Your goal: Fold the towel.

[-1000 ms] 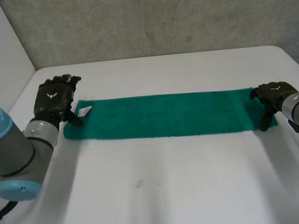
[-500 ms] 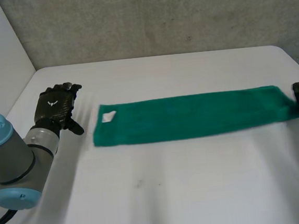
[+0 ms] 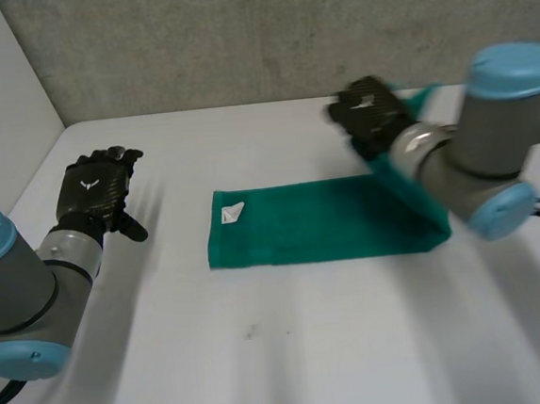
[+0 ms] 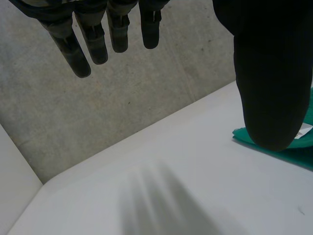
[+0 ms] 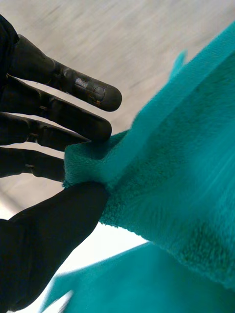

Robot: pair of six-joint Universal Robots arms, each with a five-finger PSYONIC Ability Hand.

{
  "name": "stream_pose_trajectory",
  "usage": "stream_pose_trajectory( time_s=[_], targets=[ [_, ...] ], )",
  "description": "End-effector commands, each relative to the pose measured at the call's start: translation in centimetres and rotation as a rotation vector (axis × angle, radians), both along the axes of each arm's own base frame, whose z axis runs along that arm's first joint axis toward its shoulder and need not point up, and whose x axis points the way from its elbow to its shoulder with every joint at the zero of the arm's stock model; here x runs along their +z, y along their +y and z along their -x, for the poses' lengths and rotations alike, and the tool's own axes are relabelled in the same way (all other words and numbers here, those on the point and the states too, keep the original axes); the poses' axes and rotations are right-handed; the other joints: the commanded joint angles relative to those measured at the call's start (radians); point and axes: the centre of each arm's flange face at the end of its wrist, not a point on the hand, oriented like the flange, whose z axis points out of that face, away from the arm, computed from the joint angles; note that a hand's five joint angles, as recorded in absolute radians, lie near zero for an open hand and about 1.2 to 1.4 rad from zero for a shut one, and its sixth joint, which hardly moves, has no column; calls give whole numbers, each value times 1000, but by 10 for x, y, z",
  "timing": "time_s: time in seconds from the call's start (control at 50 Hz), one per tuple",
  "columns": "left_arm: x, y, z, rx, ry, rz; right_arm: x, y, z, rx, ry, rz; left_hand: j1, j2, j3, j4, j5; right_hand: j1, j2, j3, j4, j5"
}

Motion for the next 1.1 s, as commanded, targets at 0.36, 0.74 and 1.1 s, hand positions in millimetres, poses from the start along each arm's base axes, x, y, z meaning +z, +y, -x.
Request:
stream_pose_trajectory(
  time_s=[0.36,0.74,1.1],
  targets=[
    [4,9,15,-51,4,16,-51,76,-95,152,-33,-102,-35,-30,-41,-31,-47,-797,-1002,-1005,-1017,-987],
    [3,22,37,-119,3,22,-85,22,61,-302,-69,-472,-35,-30,-41,-31,-47,-687,-892,-895,-907,-877],
    [5,24,35,-114,5,24,-64,-11,65,-316,-155,-301,-35,-30,-41,-31,-47,424,220,217,205,235]
  ],
)
